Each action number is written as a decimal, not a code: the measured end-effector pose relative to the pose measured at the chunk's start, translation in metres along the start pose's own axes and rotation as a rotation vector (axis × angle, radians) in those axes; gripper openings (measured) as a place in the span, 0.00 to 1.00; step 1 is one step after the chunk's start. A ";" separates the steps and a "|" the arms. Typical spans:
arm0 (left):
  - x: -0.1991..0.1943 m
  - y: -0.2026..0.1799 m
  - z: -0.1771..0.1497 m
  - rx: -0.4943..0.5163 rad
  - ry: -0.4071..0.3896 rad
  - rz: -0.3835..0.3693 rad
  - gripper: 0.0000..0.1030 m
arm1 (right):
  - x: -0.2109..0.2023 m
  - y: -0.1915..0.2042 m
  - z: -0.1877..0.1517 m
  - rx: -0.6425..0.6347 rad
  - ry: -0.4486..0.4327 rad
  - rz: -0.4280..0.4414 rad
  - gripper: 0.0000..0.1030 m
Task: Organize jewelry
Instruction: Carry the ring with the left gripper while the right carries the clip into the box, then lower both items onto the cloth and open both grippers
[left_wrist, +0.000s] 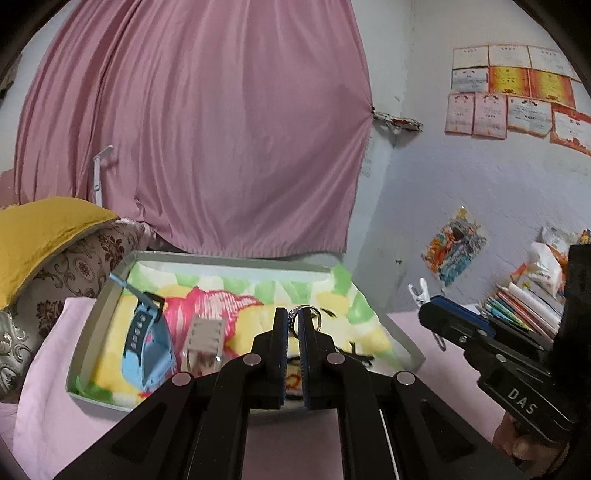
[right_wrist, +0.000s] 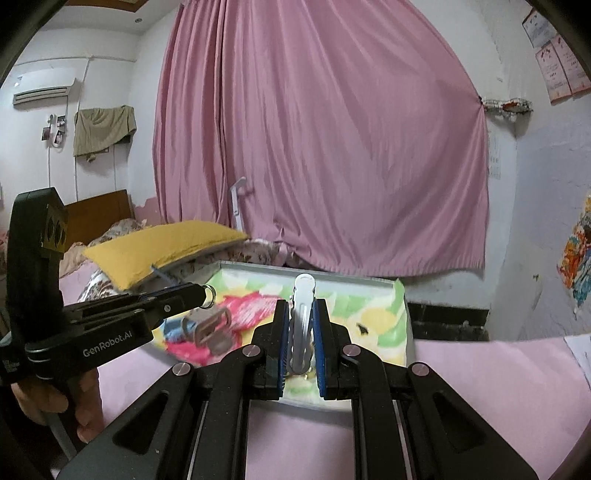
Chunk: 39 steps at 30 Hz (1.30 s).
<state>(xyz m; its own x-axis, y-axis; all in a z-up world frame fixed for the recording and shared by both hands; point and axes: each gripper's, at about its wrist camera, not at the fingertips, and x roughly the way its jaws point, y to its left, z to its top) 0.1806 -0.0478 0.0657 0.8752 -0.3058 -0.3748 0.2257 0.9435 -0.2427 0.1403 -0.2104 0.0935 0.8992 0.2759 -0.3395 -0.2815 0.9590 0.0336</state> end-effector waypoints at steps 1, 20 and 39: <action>0.002 0.001 0.002 -0.003 -0.016 0.005 0.05 | 0.002 0.000 0.001 -0.002 -0.010 -0.002 0.11; 0.038 0.001 0.015 -0.003 -0.091 0.090 0.05 | 0.044 -0.011 0.001 -0.009 -0.040 -0.077 0.11; 0.071 0.008 -0.002 -0.030 0.152 0.070 0.05 | 0.073 -0.026 -0.008 0.037 0.137 -0.061 0.11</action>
<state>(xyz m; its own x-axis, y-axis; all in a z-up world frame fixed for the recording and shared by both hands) 0.2436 -0.0625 0.0355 0.8130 -0.2572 -0.5223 0.1516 0.9597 -0.2366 0.2106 -0.2156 0.0601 0.8597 0.2077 -0.4666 -0.2127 0.9762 0.0425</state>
